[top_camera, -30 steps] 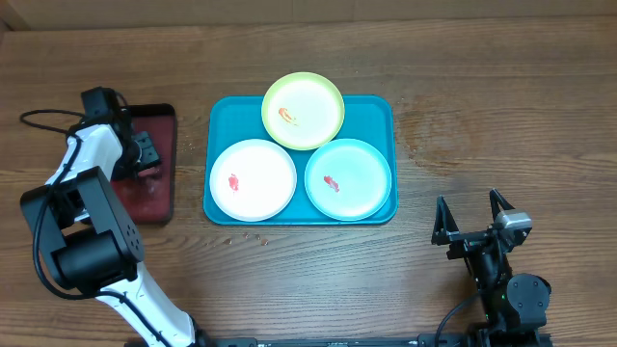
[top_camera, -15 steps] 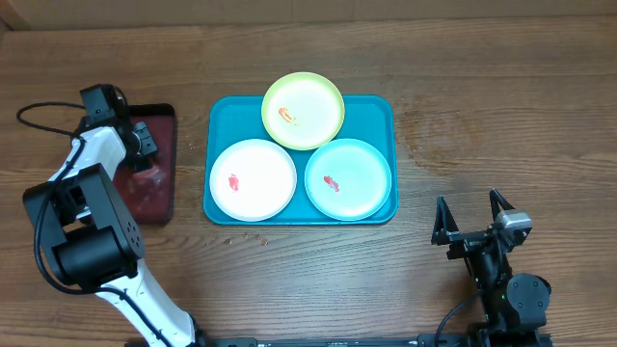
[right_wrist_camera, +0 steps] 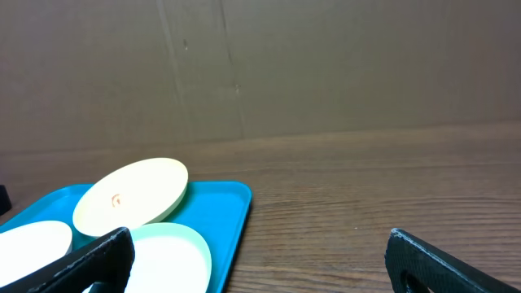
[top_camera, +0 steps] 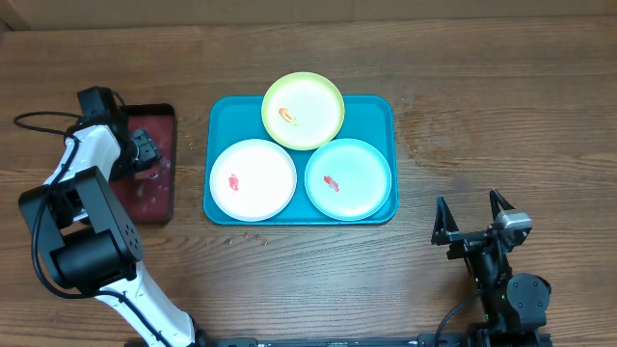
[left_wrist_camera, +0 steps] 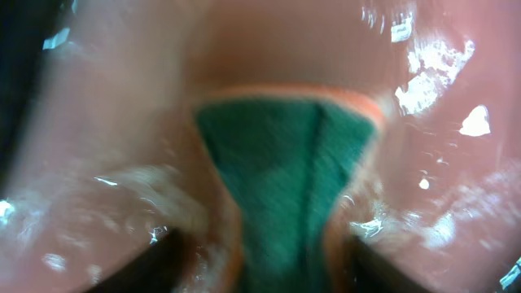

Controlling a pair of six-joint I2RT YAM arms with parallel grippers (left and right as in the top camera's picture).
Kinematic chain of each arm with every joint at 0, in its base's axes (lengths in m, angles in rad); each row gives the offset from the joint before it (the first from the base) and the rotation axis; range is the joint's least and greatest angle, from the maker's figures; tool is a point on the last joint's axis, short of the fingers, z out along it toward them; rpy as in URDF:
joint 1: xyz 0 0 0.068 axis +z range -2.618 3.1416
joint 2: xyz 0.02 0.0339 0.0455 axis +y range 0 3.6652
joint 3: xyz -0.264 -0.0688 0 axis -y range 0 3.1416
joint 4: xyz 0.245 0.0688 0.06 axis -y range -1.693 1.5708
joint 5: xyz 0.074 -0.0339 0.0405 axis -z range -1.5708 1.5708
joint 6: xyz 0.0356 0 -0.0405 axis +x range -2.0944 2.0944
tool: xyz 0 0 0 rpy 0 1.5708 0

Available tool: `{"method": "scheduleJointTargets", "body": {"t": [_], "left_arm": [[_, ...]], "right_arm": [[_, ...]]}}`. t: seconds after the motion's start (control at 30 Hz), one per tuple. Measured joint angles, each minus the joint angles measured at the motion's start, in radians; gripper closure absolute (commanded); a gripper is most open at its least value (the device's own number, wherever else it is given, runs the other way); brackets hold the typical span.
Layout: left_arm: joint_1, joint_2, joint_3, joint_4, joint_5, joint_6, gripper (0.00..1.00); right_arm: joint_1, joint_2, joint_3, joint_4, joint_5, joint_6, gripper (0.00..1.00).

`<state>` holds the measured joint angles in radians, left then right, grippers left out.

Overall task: Clean dirty plates on tray and stack at the side
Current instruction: 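Dip and rub the held sponge in the water with the left gripper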

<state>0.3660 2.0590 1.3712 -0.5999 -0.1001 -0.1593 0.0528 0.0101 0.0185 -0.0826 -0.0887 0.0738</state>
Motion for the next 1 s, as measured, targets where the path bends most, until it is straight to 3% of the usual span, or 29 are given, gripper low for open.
{"method": "scheduleJointTargets", "body": {"t": [0.03, 0.07, 0.17, 0.2, 0.23, 0.27, 0.57, 0.67, 0.73, 0.8, 0.83, 1.0], "left_arm": [[-0.004, -0.001, 0.000, -0.017, 0.014, -0.004, 0.90], [-0.006, -0.002, 0.002, -0.026, 0.023, -0.010, 0.96], [-0.014, -0.003, 0.002, -0.043, 0.039, -0.015, 0.96], [-0.016, -0.003, 0.002, -0.044, 0.039, -0.016, 0.83], [-0.016, -0.003, 0.002, -0.044, 0.040, -0.017, 0.47], [-0.016, -0.003, 0.002, -0.044, 0.040, -0.016, 0.00], [0.000, -0.003, -0.005, 0.013, 0.036, -0.024, 0.00], [-0.001, -0.003, -0.006, 0.022, 0.040, -0.023, 0.30], [-0.005, -0.003, -0.007, 0.026, 0.040, -0.023, 0.65], [-0.006, -0.003, -0.007, 0.029, 0.036, -0.022, 0.89], [-0.010, -0.003, -0.007, 0.029, 0.034, -0.022, 0.96], [-0.019, 0.000, 0.014, -0.035, -0.011, -0.021, 0.96]], "right_arm": [[0.000, 0.000, 0.000, 0.000, 0.000, 0.000, 0.00], [0.000, 0.000, 0.000, 0.000, 0.000, 0.001, 0.00], [0.000, 0.000, 0.000, 0.000, 0.000, 0.000, 0.00], [0.000, 0.000, 0.000, 0.000, 0.000, 0.000, 0.00], [0.000, 0.000, 0.000, 0.000, 0.000, 0.001, 0.00], [0.000, 0.000, 0.000, 0.000, 0.000, 0.000, 0.00], [0.000, 0.000, 0.000, 0.000, 0.000, 0.000, 0.00], [0.000, 0.000, 0.000, 0.000, 0.000, 0.000, 0.00], [0.000, 0.000, 0.000, 0.000, 0.000, 0.001, 0.00], [0.000, 0.000, 0.000, 0.001, 0.000, 0.000, 0.00], [0.000, 0.000, 0.000, 0.000, 0.000, 0.000, 0.00], [0.000, 0.000, 0.000, 0.000, 0.000, 0.000, 0.00]]}}
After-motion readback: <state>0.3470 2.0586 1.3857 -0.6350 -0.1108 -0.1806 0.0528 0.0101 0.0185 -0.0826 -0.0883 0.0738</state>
